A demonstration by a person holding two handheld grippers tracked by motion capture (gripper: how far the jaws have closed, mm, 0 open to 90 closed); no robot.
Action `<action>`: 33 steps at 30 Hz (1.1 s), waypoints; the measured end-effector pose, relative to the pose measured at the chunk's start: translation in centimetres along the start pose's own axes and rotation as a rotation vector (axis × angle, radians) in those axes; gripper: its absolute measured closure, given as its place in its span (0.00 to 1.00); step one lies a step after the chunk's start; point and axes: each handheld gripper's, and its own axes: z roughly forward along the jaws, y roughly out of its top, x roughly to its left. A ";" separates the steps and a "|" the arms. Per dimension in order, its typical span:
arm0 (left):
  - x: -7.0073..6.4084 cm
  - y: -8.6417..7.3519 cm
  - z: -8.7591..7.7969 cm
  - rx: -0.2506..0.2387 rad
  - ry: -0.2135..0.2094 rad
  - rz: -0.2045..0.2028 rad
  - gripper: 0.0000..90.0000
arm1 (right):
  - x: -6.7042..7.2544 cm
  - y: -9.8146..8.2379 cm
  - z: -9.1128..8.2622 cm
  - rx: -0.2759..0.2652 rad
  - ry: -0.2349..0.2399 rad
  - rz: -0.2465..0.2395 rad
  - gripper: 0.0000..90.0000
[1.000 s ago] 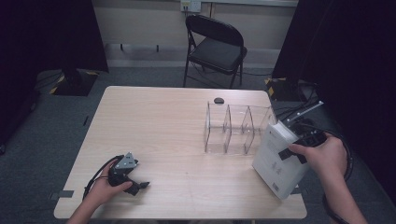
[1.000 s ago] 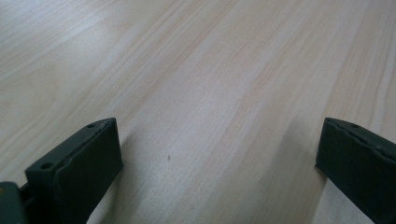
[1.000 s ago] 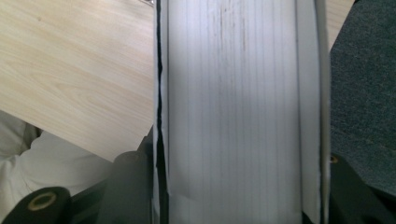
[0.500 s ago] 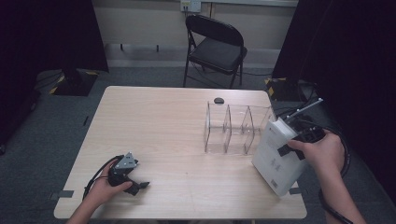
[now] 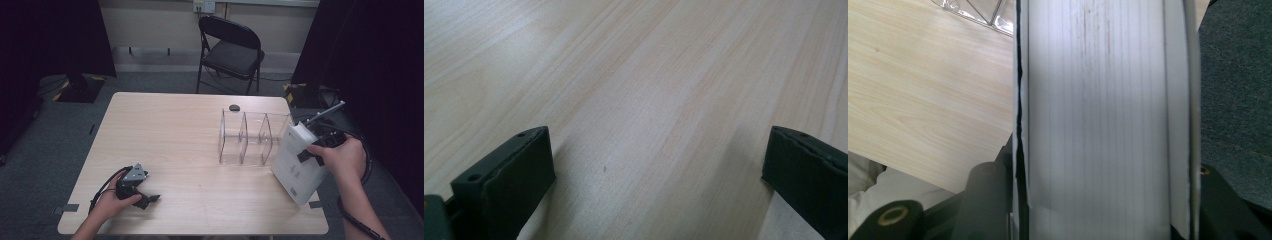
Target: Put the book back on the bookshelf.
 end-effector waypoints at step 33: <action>0.0 0.0 0.0 0.000 0.000 0.000 0.00 | -0.2 2.3 0.6 -0.012 -0.022 0.029 0.58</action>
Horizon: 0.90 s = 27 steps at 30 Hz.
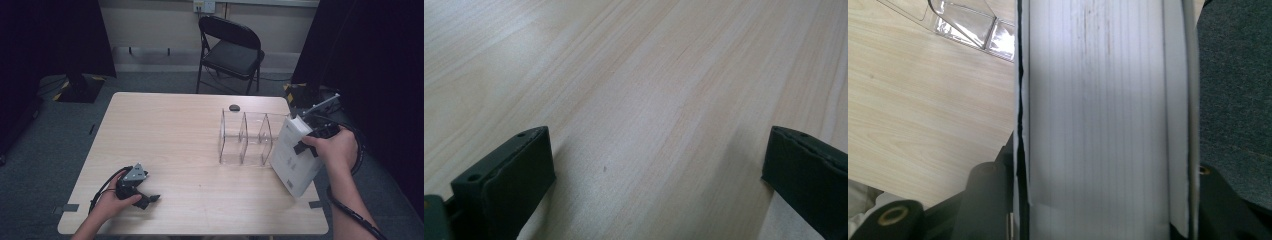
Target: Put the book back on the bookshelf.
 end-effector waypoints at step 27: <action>0.0 0.0 0.0 0.001 0.000 0.000 0.00 | 0.2 2.4 0.2 -0.022 -0.005 0.015 0.58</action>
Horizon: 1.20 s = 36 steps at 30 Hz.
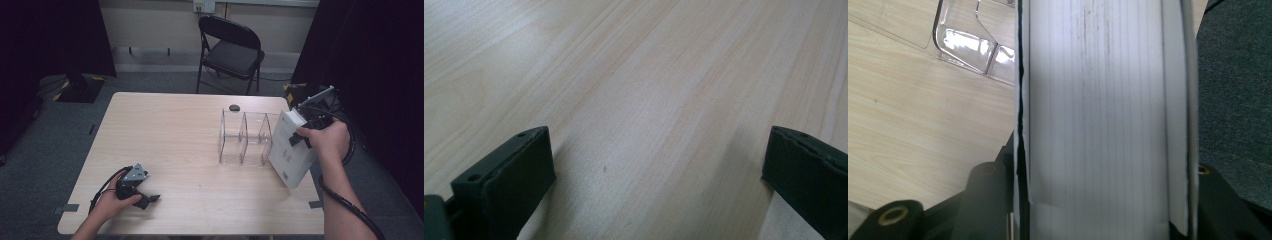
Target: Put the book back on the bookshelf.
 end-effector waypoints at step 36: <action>0.0 0.0 0.0 0.000 0.000 0.000 0.00 | 0.3 2.2 0.1 -0.026 -0.028 0.041 0.58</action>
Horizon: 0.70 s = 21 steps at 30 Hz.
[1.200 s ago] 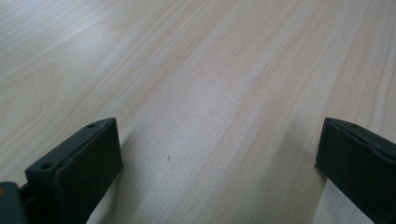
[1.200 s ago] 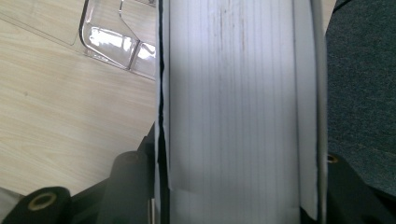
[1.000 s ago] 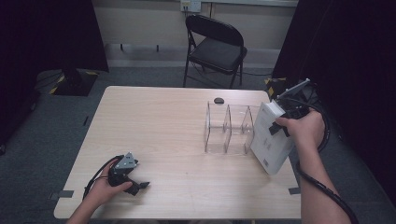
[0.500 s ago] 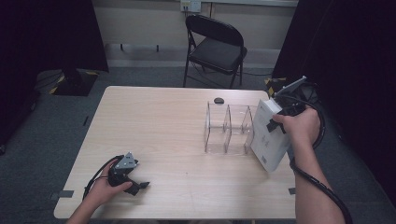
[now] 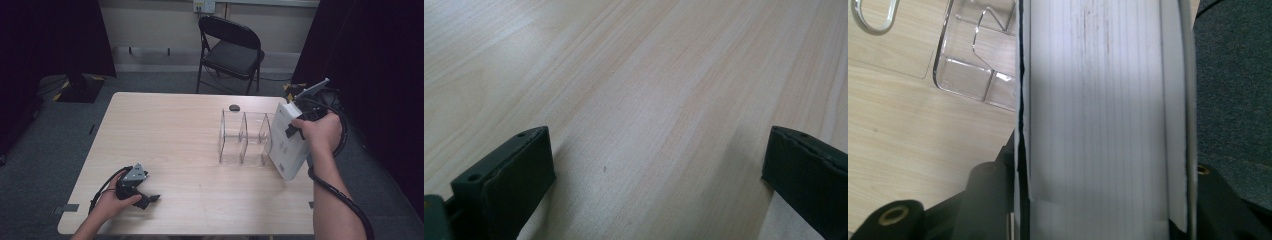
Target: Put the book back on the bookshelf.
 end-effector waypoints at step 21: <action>0.0 0.0 0.0 0.000 0.000 0.000 0.00 | 0.3 0.8 1.3 -0.004 -0.027 0.053 0.58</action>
